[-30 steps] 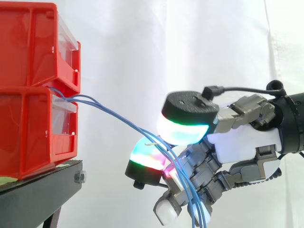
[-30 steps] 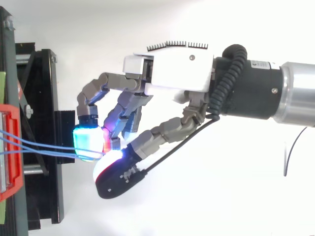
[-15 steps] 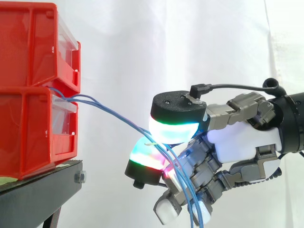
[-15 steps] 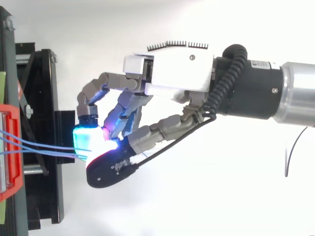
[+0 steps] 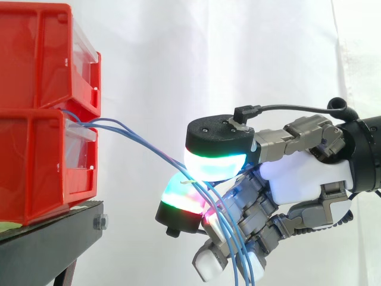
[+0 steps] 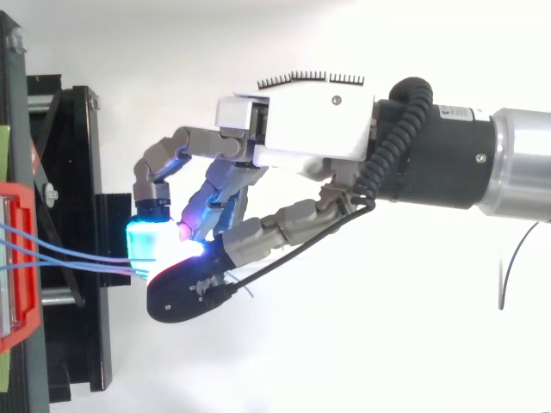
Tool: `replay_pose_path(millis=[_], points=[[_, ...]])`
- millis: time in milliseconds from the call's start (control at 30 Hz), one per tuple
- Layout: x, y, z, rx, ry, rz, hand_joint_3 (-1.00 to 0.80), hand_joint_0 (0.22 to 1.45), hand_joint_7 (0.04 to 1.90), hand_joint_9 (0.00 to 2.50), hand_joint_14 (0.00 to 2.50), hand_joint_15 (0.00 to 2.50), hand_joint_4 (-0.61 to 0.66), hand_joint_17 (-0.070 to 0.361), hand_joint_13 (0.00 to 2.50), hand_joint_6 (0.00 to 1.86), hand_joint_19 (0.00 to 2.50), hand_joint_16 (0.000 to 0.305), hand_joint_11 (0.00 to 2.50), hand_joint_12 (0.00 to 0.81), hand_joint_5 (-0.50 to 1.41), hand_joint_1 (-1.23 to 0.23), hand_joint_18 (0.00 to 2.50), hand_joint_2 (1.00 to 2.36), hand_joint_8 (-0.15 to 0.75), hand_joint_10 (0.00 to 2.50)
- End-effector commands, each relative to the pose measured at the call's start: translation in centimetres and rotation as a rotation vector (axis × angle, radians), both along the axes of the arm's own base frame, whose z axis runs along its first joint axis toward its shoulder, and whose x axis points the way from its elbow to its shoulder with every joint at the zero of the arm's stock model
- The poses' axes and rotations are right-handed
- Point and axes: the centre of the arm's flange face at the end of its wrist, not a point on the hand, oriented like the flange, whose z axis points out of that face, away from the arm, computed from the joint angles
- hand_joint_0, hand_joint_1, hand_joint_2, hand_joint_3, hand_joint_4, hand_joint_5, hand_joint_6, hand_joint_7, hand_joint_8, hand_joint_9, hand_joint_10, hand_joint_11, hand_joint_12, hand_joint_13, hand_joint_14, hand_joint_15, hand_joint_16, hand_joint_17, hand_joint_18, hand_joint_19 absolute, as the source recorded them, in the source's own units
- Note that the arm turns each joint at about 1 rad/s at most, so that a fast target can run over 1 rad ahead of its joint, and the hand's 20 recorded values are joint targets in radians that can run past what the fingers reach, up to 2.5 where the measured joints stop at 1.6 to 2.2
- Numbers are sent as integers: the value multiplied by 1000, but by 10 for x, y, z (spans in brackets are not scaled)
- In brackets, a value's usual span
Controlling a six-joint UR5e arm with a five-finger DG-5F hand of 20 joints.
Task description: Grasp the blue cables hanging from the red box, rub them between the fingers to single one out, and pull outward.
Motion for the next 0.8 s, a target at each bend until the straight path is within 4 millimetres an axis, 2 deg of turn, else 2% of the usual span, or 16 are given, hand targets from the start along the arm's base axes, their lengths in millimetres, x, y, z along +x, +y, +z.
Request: replay_pose_path(millis=[0, 167, 267, 467, 600, 767], points=[[0, 0, 1, 0, -2, 0, -174, 578, 1097, 1005, 15, 471, 223, 134, 830, 831, 563, 60, 671, 416, -141, -807, 957, 1020, 358, 16], [0, 0, 1, 0, -1, 0, -201, 605, 1044, 953, 13, 460, 190, 133, 809, 852, 554, 59, 649, 416, -162, -861, 946, 1020, 351, 17], [0, 0, -1, 0, 1, 0, -262, 618, 1014, 947, 15, 451, 233, 133, 805, 860, 546, 59, 655, 415, -170, -872, 941, 1016, 354, 13], [0, 0, 0, 0, -1, 0, -474, 549, 993, 959, 13, 464, 268, 136, 812, 849, 545, 61, 658, 423, -161, -818, 951, 1002, 364, 15], [0, 0, 0, 0, -1, 0, -500, 516, 1000, 967, 13, 461, 273, 142, 811, 842, 544, 63, 647, 437, -158, -796, 962, 1000, 377, 14], [0, 0, 0, 0, -1, 0, -500, 515, 1027, 982, 13, 462, 276, 143, 811, 873, 539, 63, 706, 440, -160, -900, 967, 1000, 380, 15]])
